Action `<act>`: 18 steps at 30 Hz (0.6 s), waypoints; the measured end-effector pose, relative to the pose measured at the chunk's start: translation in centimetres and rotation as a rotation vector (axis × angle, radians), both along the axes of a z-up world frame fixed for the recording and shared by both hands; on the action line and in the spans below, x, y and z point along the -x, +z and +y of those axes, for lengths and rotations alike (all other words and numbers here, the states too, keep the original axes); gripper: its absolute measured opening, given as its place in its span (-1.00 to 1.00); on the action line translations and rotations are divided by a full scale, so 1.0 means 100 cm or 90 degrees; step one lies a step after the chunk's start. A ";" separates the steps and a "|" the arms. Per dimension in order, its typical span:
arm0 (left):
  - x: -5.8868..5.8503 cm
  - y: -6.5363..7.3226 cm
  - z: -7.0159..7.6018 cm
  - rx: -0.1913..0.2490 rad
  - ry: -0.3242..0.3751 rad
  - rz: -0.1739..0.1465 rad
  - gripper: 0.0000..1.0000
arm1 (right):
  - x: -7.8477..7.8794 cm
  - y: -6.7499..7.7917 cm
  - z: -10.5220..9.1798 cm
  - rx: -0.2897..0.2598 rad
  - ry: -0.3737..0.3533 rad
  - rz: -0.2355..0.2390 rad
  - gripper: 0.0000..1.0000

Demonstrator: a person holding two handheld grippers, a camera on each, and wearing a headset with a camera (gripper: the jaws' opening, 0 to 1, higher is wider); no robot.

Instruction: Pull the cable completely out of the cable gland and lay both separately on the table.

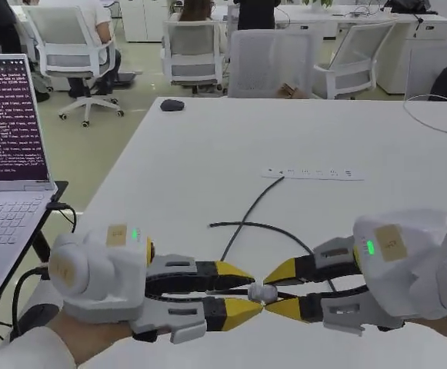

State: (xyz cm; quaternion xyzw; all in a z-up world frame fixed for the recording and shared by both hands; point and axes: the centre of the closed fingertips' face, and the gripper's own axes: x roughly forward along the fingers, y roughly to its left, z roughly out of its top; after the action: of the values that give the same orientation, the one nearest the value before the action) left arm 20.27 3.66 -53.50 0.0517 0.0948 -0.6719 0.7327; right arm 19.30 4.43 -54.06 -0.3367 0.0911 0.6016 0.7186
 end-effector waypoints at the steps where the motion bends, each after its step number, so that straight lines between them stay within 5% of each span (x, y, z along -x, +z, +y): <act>1: 0.000 0.001 -0.001 0.003 0.000 0.001 -0.66 | 0.001 0.001 -0.004 0.007 0.004 -0.003 -0.78; 4: 0.002 0.004 -0.001 0.015 -0.012 -0.002 -0.67 | 0.004 0.004 -0.004 -0.011 0.015 0.001 -0.78; 10: 0.004 0.017 0.003 0.034 -0.019 0.038 -0.69 | 0.006 0.016 -0.001 -0.081 0.018 0.027 -0.75; 13: 0.005 0.023 0.003 0.037 -0.018 0.060 -0.69 | 0.006 0.024 0.002 -0.136 0.007 0.077 -0.74; 16: 0.009 0.028 0.003 0.043 -0.024 0.049 -0.69 | 0.003 0.029 0.000 -0.171 -0.005 0.105 -0.66; 18: 0.009 0.029 0.003 0.039 -0.028 0.037 -0.69 | 0.007 0.034 0.000 -0.209 -0.009 0.165 -0.67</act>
State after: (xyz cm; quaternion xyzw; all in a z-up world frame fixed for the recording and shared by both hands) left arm 19.36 3.92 -50.65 0.0119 0.0941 -0.6915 0.7162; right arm 18.64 4.45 -50.69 -0.1340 0.0860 0.6418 0.7501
